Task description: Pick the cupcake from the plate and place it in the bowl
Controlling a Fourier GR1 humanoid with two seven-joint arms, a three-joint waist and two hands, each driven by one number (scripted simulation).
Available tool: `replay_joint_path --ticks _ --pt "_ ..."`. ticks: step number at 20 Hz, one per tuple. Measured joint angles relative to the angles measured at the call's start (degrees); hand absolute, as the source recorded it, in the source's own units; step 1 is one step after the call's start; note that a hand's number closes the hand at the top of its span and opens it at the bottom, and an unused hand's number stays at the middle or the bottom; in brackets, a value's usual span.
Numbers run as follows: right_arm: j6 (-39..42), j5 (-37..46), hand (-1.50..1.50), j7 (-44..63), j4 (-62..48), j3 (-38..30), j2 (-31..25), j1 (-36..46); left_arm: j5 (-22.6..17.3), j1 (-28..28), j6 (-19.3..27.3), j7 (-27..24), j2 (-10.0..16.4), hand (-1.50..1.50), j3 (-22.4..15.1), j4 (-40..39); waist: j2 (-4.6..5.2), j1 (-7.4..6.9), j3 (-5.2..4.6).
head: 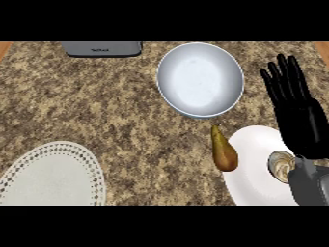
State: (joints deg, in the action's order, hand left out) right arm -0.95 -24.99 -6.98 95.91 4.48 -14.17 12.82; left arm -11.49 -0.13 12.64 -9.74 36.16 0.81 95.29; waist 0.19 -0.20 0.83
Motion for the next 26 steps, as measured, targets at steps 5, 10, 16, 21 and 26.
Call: replay_joint_path --ticks 5,10,16,21,26 --pt "-0.6 7.4 1.5 4.5 -2.6 3.9 -4.4 -5.2 -0.4 -1.3 0.7 4.8 -4.6 0.0 -4.5 0.5 0.0 1.46 -0.68" --pt "-11.2 21.5 -1.5 4.5 -4.8 2.3 -10.2 -10.7 -2.5 -0.6 1.2 7.6 -9.8 0.0 -8.1 -1.0 -0.21 4.97 -1.27" --pt "-25.2 27.2 -1.5 -9.1 1.8 2.0 -1.2 -23.1 -1.7 -3.9 2.8 10.5 -15.3 0.0 -12.3 -4.1 -0.39 4.18 -0.89" --pt "-32.6 35.6 -1.5 -8.2 13.8 4.1 -0.1 -33.4 0.0 -6.3 3.6 11.7 -18.3 0.0 -14.5 -5.5 -0.38 2.49 -0.91" --pt "-33.9 45.8 -1.5 8.7 24.5 3.1 -3.9 -37.4 0.8 -8.4 3.2 12.2 -19.5 0.0 -14.7 -7.1 -0.21 1.37 -0.99"
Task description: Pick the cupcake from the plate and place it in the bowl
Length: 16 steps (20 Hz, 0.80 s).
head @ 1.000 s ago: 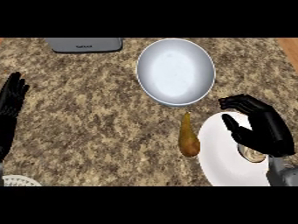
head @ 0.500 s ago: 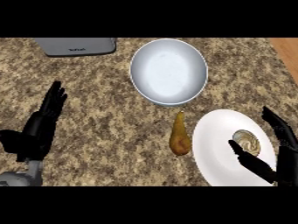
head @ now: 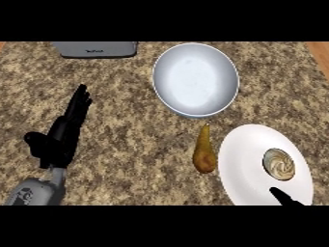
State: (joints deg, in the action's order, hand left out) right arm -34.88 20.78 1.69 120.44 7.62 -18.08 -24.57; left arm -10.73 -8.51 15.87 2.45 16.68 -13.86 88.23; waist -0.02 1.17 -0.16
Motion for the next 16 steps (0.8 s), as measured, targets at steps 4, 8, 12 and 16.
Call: replay_joint_path --ticks 4,8,12,16 --pt "4.8 4.1 -1.5 14.3 5.0 -0.7 -2.3 1.6 0.5 -0.8 -0.7 0.1 -1.0 0.0 -0.3 -0.5 0.08 -0.75 0.01" --pt "10.9 5.4 -1.5 26.7 7.4 -1.5 -4.5 3.5 1.3 -1.6 -0.6 0.2 -1.9 0.0 -0.4 -1.3 0.14 -1.11 0.04" --pt "16.1 4.8 -1.5 34.1 5.3 -1.4 -5.4 6.1 2.0 -1.3 -0.9 -0.2 -2.5 0.0 -0.1 -1.6 0.12 -1.29 0.09" --pt "20.4 3.5 -1.5 38.1 1.9 -2.4 -5.7 9.2 2.3 -0.1 -2.0 0.1 -2.6 0.0 0.3 -0.5 0.07 -1.34 0.12"
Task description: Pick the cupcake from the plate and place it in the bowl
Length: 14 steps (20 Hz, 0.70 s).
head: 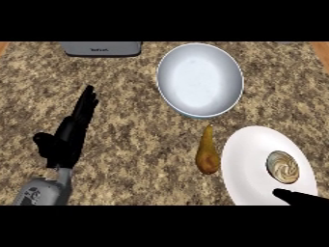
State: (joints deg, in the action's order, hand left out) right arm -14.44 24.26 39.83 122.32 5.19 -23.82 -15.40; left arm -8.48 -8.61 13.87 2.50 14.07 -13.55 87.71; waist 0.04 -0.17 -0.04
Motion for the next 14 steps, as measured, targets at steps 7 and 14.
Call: replay_joint_path --ticks 7,14 --pt "2.8 -0.3 -1.5 -4.4 -2.3 0.1 3.7 -2.8 2.7 -0.3 -0.3 1.0 -2.5 0.0 1.2 0.0 -0.08 0.34 0.04" --pt "4.2 -4.1 -1.5 -11.5 -2.6 -2.8 7.1 -4.9 3.1 -0.3 -3.0 0.8 -3.0 0.0 4.0 -0.7 -0.09 0.44 0.06"
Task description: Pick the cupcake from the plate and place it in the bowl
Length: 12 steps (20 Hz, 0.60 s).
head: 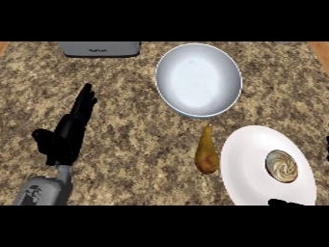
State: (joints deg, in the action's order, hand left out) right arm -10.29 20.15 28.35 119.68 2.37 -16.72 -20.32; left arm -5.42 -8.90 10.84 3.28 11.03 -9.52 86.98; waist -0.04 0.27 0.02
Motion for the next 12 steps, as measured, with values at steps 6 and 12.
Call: replay_joint_path --ticks 6,12 --pt "1.0 -1.6 -1.5 -3.4 1.1 -0.7 3.3 -1.3 1.7 1.4 -0.6 0.6 -1.1 0.0 0.4 1.6 -0.02 -0.03 -0.01" --pt "1.8 -2.8 -1.5 -6.0 -2.2 -1.5 6.4 -0.7 2.8 0.6 -1.6 0.7 -2.5 0.0 1.7 1.1 0.0 -0.07 -0.01"
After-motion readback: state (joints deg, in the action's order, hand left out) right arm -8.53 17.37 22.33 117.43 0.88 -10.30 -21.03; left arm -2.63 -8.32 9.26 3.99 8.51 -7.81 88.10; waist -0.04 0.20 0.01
